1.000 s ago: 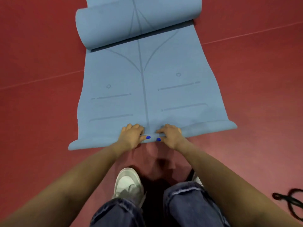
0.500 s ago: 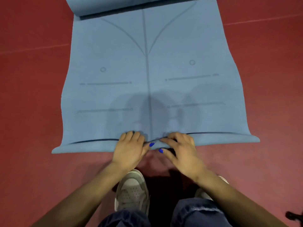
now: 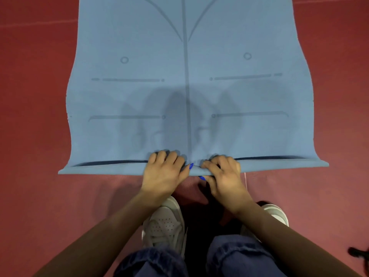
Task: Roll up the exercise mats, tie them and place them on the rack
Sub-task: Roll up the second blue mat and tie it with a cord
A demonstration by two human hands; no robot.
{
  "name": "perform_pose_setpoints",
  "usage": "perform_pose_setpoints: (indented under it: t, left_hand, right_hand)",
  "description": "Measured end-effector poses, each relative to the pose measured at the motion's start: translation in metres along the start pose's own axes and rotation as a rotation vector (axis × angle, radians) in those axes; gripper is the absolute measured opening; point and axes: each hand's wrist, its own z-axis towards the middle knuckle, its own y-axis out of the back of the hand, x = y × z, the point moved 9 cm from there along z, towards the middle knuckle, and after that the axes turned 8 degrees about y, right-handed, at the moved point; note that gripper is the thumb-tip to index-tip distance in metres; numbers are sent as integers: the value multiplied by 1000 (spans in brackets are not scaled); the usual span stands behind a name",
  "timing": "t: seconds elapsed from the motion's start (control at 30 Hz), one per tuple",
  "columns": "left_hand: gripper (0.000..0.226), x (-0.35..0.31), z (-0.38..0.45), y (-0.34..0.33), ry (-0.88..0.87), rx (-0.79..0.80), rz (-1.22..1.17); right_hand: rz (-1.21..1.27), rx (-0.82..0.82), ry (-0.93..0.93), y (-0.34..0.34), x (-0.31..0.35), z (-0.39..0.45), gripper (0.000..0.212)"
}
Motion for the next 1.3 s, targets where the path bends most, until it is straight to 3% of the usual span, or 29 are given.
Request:
perform_pose_setpoints:
  t: [0.3, 0.83, 1.03, 1.13, 1.2, 1.3]
  left_hand:
    - [31, 0, 1, 1, 2, 15, -57]
    - [44, 19, 17, -11, 276, 274, -109]
    - [42, 18, 22, -15, 269, 313, -115]
    - [40, 17, 23, -14, 240, 232, -10]
    - [47, 19, 24, -17, 234, 223, 7]
    - [63, 19, 27, -31, 176, 347, 17]
  right_hand:
    - [24, 46, -67, 0, -1, 4, 45]
    - [-172, 38, -54, -1, 2, 15, 38]
    - [-52, 10, -113, 3, -3, 18, 33]
    - [-52, 1, -71, 4, -2, 20, 35]
    - [-21, -13, -47, 7, -1, 21, 36]
    - [-20, -12, -20, 7, -3, 24, 36]
